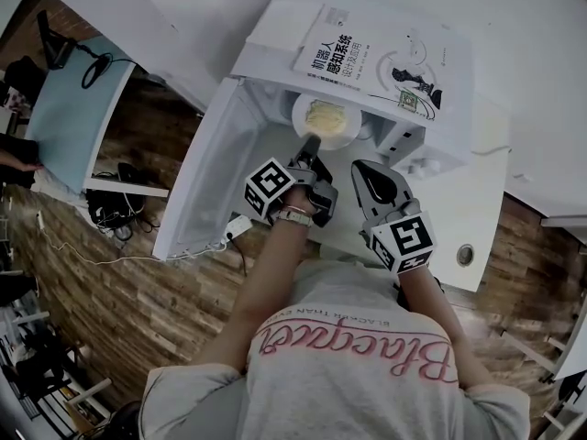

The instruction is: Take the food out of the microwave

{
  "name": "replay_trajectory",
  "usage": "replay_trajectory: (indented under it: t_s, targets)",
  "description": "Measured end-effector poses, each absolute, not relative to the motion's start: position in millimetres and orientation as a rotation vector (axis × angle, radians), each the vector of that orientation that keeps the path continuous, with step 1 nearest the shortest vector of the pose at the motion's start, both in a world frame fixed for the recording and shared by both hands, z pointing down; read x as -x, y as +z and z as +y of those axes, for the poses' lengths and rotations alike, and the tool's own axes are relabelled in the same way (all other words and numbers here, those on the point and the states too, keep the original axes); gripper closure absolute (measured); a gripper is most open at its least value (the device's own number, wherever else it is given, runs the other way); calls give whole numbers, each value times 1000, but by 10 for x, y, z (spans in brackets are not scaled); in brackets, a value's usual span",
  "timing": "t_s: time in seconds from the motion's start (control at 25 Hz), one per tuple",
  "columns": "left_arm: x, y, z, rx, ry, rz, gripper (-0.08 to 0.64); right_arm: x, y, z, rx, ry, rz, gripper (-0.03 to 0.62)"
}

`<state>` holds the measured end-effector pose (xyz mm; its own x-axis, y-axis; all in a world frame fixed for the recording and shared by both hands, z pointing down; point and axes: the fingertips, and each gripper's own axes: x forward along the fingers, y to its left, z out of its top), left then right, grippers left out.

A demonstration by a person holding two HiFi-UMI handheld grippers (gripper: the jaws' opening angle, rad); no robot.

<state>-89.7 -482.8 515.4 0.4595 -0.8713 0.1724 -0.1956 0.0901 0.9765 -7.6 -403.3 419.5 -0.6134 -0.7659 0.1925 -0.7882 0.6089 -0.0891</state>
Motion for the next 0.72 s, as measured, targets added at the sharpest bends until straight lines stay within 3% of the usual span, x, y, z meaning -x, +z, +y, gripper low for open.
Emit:
replay_trajectory:
  t_s: [0.72]
  targets:
    - [941,4844,-4107,-1428,-684,-945,545,139,4087,-3477,-1380,174,-2681,584]
